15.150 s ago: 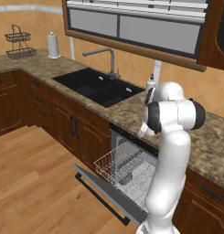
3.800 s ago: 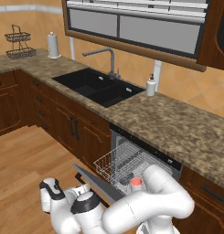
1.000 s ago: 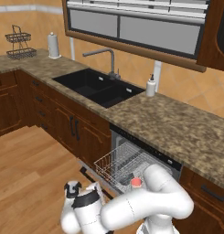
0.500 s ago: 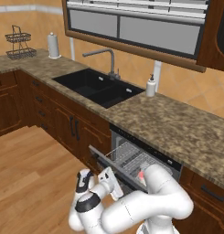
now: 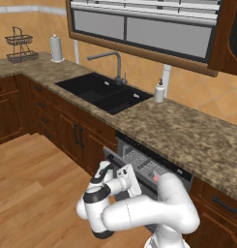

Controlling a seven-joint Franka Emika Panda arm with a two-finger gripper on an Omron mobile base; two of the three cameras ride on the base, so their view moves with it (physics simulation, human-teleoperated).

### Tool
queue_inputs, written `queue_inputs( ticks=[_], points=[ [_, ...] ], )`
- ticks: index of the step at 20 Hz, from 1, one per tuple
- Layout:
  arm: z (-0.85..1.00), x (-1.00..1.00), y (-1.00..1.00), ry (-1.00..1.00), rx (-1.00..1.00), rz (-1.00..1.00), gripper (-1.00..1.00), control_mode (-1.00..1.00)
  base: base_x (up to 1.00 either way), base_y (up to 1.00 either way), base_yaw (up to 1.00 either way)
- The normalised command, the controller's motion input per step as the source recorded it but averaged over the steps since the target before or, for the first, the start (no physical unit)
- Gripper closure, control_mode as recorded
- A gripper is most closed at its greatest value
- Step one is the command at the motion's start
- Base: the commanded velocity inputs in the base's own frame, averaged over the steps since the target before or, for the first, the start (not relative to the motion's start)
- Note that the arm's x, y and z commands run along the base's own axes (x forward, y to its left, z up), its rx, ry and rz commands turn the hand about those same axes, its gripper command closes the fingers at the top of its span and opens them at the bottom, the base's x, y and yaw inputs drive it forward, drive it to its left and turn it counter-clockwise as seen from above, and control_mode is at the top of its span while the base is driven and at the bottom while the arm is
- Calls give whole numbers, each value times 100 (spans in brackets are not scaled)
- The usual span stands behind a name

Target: Pick up the cup and bowl from the counter, place them in the dishwasher, and close the dishwasher door.

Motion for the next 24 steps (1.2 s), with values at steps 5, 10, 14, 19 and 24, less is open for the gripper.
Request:
queue_inputs(
  ticks=[5, 10, 14, 19, 24],
  points=[
    [-73, 58, -39, 0, -77, -8, -100, -100, 0, 0, 0],
    [-91, 43, -25, 0, -85, -2, -100, -100, 0, 0, 0],
    [-100, 31, -21, -2, -89, 0, -100, -100, 0, 0, 0],
    [-99, 32, -25, -9, -90, 0, -100, -100, 0, 0, 0],
    [-96, 33, -30, -15, -90, 6, -100, -100, 0, 0, 0]
  ],
)
